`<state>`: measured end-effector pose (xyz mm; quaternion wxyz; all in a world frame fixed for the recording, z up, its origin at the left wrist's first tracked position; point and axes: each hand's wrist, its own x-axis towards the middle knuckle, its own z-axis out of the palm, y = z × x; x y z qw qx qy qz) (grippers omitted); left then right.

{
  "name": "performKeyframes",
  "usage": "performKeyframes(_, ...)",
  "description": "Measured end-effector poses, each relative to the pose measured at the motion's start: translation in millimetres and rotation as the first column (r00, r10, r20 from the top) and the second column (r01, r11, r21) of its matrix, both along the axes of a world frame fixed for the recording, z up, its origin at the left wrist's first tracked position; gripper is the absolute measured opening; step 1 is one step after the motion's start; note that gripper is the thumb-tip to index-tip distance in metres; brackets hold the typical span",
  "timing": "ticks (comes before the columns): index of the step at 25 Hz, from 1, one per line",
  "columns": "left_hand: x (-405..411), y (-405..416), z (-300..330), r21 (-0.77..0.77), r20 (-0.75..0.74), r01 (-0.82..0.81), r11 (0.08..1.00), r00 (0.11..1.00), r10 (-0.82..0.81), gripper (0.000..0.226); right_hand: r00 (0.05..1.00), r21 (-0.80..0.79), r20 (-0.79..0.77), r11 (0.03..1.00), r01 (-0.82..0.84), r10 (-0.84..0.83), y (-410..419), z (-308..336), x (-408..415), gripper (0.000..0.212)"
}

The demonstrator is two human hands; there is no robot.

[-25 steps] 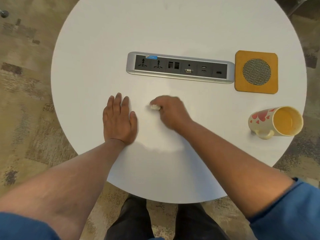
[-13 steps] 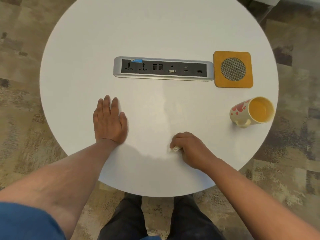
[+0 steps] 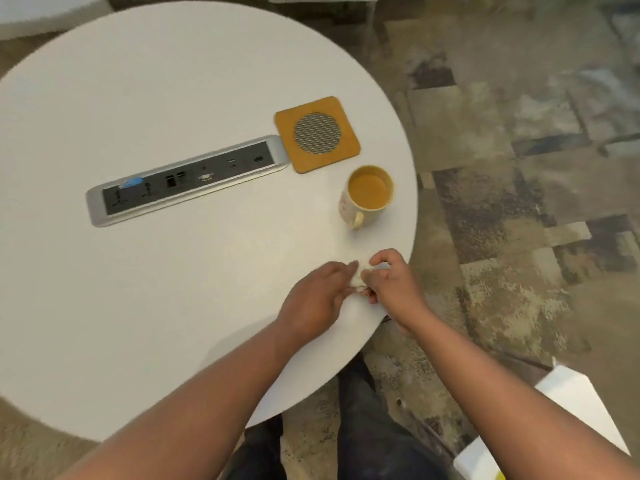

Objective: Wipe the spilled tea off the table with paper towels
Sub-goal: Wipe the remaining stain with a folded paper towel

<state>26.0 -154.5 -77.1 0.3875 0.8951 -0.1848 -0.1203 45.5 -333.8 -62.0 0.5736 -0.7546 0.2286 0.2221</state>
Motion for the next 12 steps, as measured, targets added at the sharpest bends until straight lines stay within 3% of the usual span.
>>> performKeyframes(2,9.8,-25.1,-4.3,-0.013,-0.026,0.017,1.0,0.999,-0.018,0.042,0.999,0.028,0.009,0.998,0.053,-0.053,-20.0,-2.6,-3.8,0.009)
performKeyframes(6,22.8,-66.6,-12.7,0.041,-0.103,0.048,0.998,0.994,-0.043,0.038,0.999,0.019,0.041,1.0,-0.001,0.0,-62.9,-14.7,-20.1,0.034)
performKeyframes(8,28.1,-86.0,-15.7,0.048,-0.124,0.112,0.993,0.987,-0.105,0.037,0.999,0.007,0.037,0.999,0.036,-0.036,-83.4,-23.1,-26.7,0.035)
performKeyframes(12,40.3,-101.6,-20.2,0.144,0.02,0.234,0.961,0.971,-0.24,0.034,0.979,-0.104,0.02,0.973,0.206,-0.205,-118.6,-50.5,-30.0,0.021)
